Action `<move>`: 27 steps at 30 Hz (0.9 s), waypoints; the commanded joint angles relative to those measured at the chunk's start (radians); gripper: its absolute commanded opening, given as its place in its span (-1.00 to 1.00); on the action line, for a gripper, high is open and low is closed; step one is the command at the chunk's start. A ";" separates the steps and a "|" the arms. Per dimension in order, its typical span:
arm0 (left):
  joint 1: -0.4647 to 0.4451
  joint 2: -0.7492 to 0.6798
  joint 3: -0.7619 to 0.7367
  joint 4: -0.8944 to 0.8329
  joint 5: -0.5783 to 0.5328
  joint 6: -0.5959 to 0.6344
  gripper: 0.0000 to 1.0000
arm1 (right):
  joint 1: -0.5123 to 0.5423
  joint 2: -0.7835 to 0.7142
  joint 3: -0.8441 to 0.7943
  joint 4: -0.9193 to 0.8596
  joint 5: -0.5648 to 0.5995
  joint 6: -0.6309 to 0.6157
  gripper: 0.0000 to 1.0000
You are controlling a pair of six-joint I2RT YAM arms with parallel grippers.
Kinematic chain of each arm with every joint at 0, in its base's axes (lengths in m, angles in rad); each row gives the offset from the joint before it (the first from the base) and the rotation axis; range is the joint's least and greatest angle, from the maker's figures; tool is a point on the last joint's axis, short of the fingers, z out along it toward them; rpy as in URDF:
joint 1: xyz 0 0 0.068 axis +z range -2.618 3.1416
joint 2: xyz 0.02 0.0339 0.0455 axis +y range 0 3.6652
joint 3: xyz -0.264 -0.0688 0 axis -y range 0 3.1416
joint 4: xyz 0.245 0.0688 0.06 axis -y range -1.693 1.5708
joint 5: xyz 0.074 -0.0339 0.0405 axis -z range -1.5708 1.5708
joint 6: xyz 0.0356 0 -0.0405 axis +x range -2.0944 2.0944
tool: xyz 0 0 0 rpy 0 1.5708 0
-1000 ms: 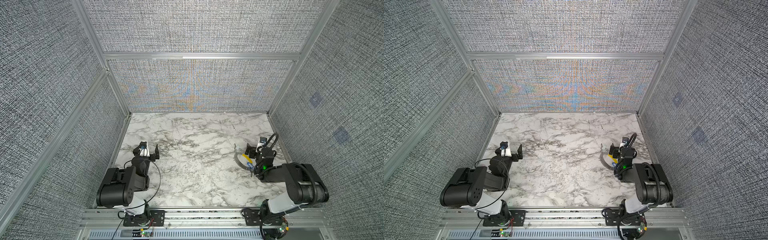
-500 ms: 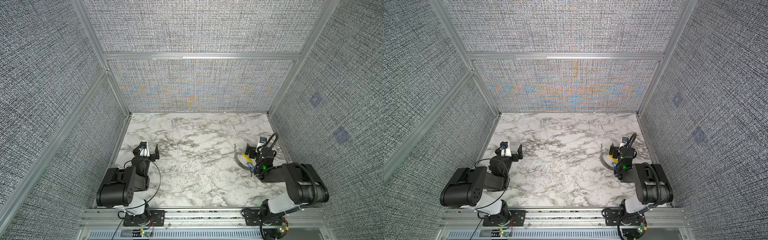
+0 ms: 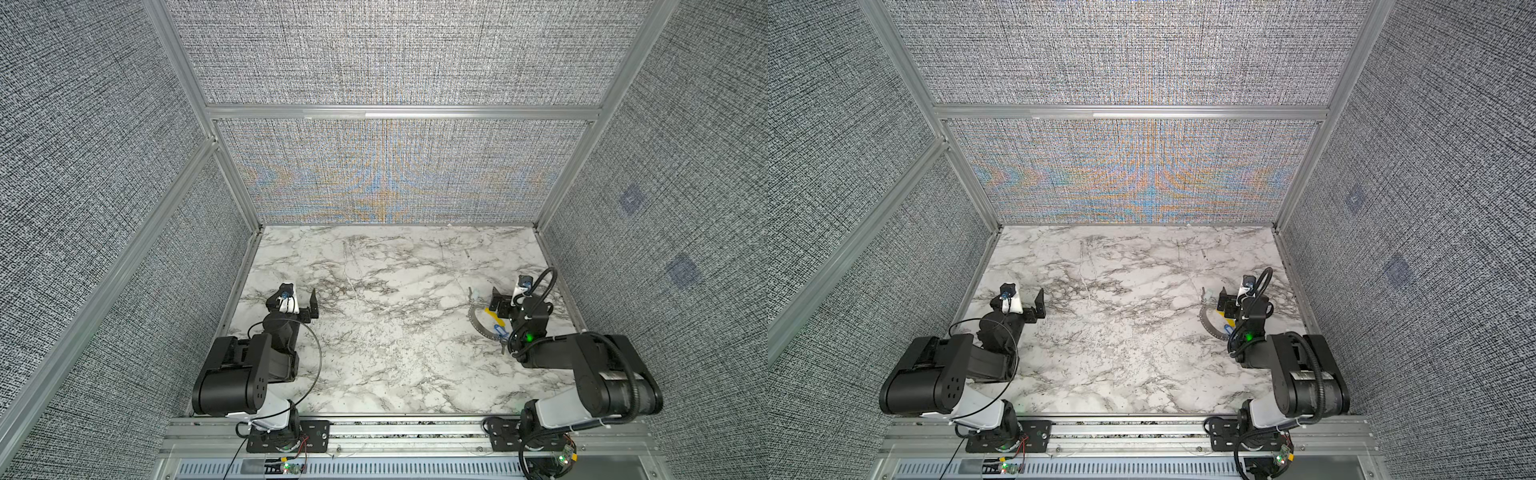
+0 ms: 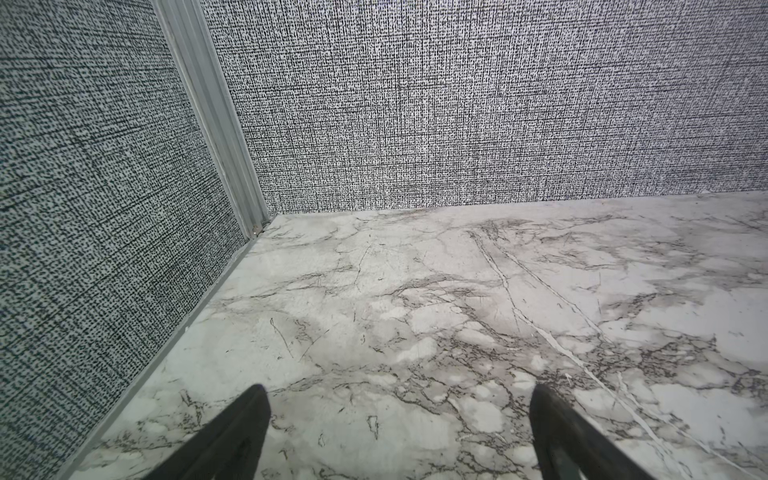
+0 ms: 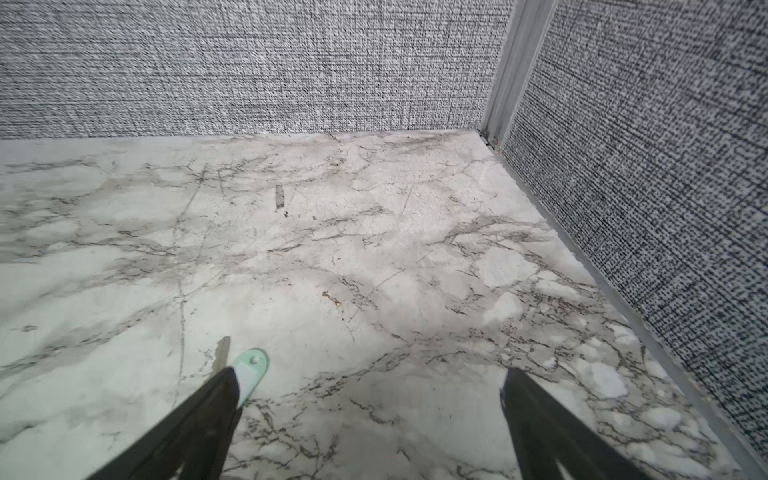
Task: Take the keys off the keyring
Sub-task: 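Move the right gripper over the steel keyring while the left arm rises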
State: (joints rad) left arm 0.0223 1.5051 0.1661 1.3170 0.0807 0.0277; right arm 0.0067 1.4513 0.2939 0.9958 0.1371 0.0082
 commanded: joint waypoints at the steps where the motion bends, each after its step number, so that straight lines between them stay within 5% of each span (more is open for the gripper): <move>1: 0.001 -0.073 0.024 -0.089 -0.016 0.000 0.97 | 0.007 -0.087 0.025 -0.107 0.030 -0.011 0.98; 3: 0.001 -0.151 0.058 -0.209 -0.018 0.004 0.94 | 0.021 -0.155 0.073 -0.240 0.022 -0.015 0.91; 5: 0.000 -0.252 0.125 -0.410 -0.001 -0.028 0.84 | 0.026 -0.210 0.140 -0.406 -0.013 0.012 0.62; 8: -0.009 -0.354 0.239 -0.652 0.060 -0.109 0.69 | 0.058 -0.265 0.250 -0.660 -0.009 0.058 0.54; 16: -0.178 -0.509 0.265 -0.794 0.118 -0.231 0.59 | 0.233 -0.265 0.437 -1.129 0.097 0.012 0.53; 27: -0.333 -0.350 0.395 -0.916 0.062 -0.260 0.54 | 0.301 -0.087 0.552 -1.246 0.114 0.070 0.35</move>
State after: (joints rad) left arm -0.2970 1.1225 0.5247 0.4568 0.1577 -0.2276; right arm 0.3012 1.3315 0.8162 -0.2054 0.2523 0.0513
